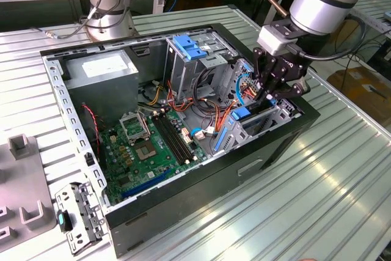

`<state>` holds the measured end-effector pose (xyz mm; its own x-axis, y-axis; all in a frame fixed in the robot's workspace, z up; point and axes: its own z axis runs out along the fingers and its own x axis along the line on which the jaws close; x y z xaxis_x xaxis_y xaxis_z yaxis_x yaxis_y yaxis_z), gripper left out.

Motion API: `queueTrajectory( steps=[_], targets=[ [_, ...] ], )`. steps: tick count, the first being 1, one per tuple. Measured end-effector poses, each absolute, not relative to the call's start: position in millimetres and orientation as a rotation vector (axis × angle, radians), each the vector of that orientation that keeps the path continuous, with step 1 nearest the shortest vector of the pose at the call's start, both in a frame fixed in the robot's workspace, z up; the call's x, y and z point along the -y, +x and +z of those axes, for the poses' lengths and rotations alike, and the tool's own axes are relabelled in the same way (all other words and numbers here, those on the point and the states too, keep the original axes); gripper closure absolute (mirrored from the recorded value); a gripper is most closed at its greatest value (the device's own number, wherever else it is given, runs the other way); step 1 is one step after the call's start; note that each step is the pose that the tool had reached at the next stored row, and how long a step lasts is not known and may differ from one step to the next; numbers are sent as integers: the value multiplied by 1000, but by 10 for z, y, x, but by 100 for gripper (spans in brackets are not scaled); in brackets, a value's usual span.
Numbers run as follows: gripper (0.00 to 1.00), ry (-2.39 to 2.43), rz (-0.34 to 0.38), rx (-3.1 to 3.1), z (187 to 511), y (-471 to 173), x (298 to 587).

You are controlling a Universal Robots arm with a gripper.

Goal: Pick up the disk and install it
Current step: 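Insert the first disk wire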

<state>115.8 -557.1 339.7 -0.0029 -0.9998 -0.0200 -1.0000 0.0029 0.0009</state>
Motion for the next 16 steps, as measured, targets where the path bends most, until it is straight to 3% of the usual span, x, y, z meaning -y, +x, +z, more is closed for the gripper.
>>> queueTrajectory(
  steps=[10,11,13,16],
  targets=[
    [83,-2208,24,-2215,3392,1158,5571],
    [82,-2208,24,-2215,3393,1158,5571],
    [69,-2208,24,-2215,3468,1158,5571],
    [69,-2208,23,-2215,3546,1159,5571]
  ],
)
